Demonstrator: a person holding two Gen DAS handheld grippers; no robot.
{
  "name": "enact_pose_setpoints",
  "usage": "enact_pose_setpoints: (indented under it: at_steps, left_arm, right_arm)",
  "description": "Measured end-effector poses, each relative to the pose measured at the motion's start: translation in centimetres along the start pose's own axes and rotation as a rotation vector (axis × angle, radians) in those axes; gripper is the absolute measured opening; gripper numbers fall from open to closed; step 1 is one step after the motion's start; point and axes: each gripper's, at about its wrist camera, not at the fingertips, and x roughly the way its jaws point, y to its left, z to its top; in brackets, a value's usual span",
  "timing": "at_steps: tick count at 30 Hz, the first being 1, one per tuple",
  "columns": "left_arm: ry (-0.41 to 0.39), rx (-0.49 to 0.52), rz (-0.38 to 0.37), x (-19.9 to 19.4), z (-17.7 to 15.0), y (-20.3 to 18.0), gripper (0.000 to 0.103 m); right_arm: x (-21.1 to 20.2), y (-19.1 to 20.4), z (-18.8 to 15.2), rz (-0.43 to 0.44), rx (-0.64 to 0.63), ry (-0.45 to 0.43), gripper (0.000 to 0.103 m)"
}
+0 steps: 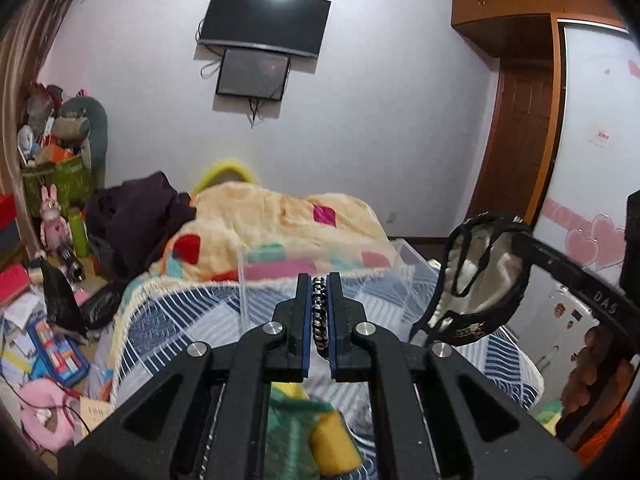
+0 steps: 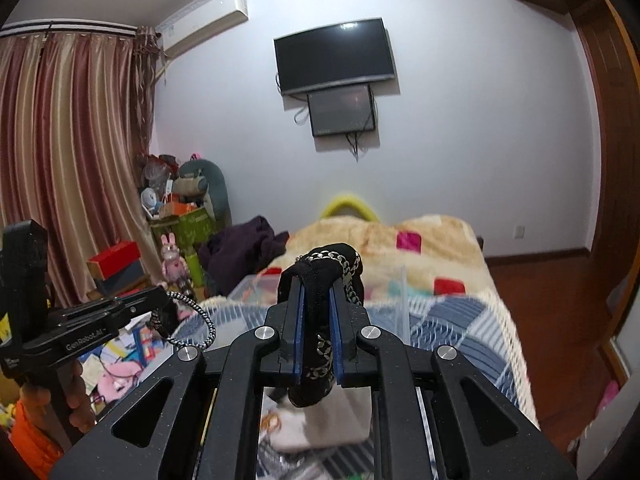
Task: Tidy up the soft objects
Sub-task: 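Lift the black-strapped bag into the clear box and open both tools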
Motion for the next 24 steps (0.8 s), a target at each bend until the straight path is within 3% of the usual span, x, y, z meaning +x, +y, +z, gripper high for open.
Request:
enact_pose_setpoints:
  at_steps: [9,19,24]
  left_arm:
    - [0.044,0.023,0.044,4.5,2.0,1.1,0.006]
    - [0.196,0.033,0.038,10.6,0.6,1.5,0.006]
    - [0.275,0.037,0.024,12.3,-0.7,1.8,0.006]
  right_arm:
    - [3.5,0.7,2.8,-0.015,-0.052,-0.014,0.01]
    - [10.5,-0.1,-1.1,0.0,-0.048,0.228,0.01]
    - [11.6,-1.3,-2.5,-0.012,-0.058,0.336,0.01]
